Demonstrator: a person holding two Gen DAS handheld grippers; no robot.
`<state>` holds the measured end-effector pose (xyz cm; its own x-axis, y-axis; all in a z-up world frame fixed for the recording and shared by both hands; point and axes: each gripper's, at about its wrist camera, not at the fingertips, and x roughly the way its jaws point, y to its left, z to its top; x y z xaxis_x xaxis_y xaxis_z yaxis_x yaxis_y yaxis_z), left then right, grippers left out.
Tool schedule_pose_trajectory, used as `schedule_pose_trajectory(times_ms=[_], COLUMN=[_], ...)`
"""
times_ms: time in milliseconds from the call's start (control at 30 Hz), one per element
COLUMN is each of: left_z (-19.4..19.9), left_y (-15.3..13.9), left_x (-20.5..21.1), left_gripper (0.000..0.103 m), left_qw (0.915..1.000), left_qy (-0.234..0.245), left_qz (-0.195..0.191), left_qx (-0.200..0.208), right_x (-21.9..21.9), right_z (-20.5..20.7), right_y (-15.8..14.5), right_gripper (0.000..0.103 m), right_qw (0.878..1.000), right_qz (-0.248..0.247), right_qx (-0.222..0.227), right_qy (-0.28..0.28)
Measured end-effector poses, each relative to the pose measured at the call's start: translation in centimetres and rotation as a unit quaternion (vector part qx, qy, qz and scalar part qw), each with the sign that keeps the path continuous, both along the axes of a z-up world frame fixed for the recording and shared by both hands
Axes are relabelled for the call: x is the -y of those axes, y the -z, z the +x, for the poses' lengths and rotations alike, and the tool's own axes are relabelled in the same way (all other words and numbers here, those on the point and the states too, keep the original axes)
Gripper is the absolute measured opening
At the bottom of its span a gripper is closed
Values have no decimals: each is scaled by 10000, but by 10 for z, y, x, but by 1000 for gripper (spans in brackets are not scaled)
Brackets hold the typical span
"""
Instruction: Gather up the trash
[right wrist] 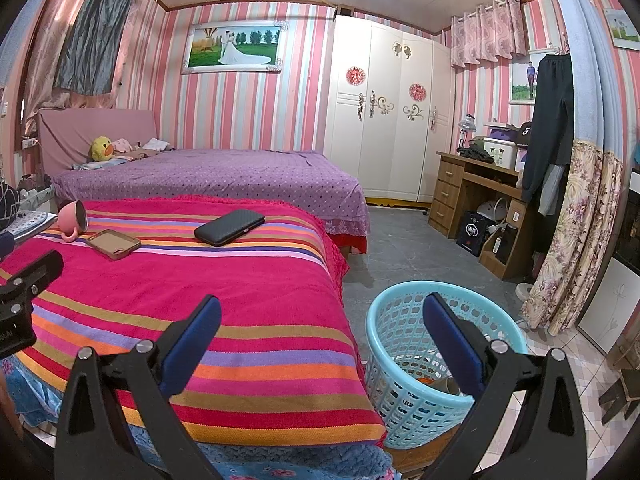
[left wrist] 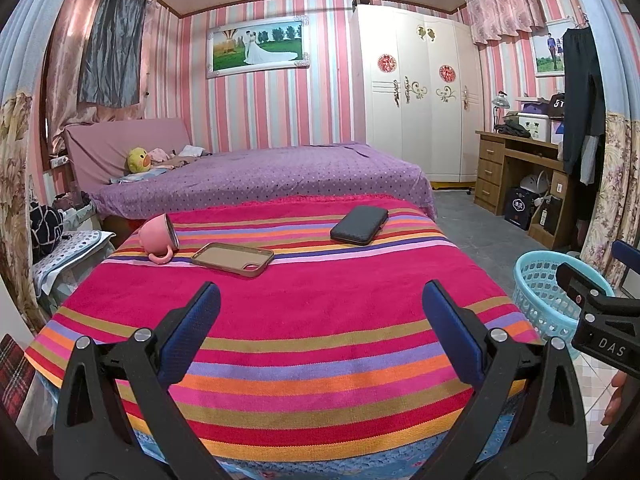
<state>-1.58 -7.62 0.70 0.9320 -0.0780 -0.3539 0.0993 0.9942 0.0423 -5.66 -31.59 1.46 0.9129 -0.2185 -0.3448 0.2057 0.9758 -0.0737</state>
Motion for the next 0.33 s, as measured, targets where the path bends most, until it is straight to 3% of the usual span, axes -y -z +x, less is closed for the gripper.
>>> schedule_pose_trajectory(times_ms=[333], left_z=[3], left_y=[-4], left_x=[-3], left_gripper=[97], left_qw=[10000], left_qy=[10], left_qz=[48], left_qx=[-45], right_x=[0], right_z=[0], right_y=[-1], right_gripper=[98], right_qw=[10000], right_qz=[-7], right_qx=[1], right_qy=[1])
